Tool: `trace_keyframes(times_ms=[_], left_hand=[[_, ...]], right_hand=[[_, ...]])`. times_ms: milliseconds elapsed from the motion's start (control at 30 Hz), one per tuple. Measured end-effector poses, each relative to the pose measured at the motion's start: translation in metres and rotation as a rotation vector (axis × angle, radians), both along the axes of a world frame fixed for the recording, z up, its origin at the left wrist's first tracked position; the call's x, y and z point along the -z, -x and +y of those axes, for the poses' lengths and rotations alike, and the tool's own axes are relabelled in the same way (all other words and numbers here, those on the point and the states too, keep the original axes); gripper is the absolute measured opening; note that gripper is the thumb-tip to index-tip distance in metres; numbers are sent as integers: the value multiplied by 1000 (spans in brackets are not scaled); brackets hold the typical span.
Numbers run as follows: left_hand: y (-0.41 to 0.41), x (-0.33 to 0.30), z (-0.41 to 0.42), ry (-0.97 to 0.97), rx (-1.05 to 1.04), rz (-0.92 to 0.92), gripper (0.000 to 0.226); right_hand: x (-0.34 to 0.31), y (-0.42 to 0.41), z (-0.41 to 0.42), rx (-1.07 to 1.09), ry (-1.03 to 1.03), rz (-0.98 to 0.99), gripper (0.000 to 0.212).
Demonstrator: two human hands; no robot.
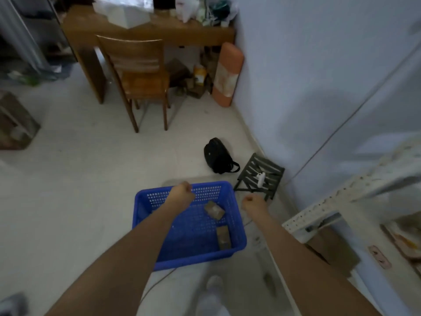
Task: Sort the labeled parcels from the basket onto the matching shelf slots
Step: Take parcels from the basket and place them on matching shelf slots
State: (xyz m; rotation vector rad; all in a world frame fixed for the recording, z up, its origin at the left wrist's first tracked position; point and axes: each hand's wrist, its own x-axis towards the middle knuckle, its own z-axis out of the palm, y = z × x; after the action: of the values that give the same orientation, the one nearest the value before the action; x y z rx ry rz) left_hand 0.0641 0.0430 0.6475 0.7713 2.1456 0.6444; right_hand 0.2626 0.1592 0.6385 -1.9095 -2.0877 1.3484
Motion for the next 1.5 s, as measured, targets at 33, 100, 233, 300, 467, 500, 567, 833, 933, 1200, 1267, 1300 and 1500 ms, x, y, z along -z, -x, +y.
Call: trace_keyframes(times_ms=[33,100,233,300,467,500,567,833,933,1200,1267,1300,1500], left_hand=[[6,7,12,13,-15,-9,16],[15,22,36,34,-43,-17,19],[33,69,86,73,-116,-75,30],[39,96,108,87,-130,-115,31],[57,182,140,131,-158,-204,34],[62,202,144,148,-166,-224,34],[73,246,150,169,-183,-252,35],[104,447,145,255,-310,-364,31],[97,517,126,320,-335,-420,19],[73,671,87,354,-376,-455,13],[73,695,81,365,-373,-456,22],[73,705,81,364,-373,-456,24],[81,722,89,353,-370,-437,11]], right_hand=[[12,12,14,-20,17,-14,25],[38,34,37,-35,45,-4,15],[93,62,78,-61,149,35,24],[123,72,96,-52,194,38,24],[217,81,121,-78,274,-52,15],[236,83,124,-85,282,-74,19],[279,87,130,-100,297,-110,27],[481,85,126,-155,368,-235,26],[548,82,116,-153,392,-299,18],[698,74,119,-182,384,-509,39],[723,75,119,-175,302,-632,72],[731,75,118,-180,246,-677,78],[742,80,114,-194,96,-807,102]])
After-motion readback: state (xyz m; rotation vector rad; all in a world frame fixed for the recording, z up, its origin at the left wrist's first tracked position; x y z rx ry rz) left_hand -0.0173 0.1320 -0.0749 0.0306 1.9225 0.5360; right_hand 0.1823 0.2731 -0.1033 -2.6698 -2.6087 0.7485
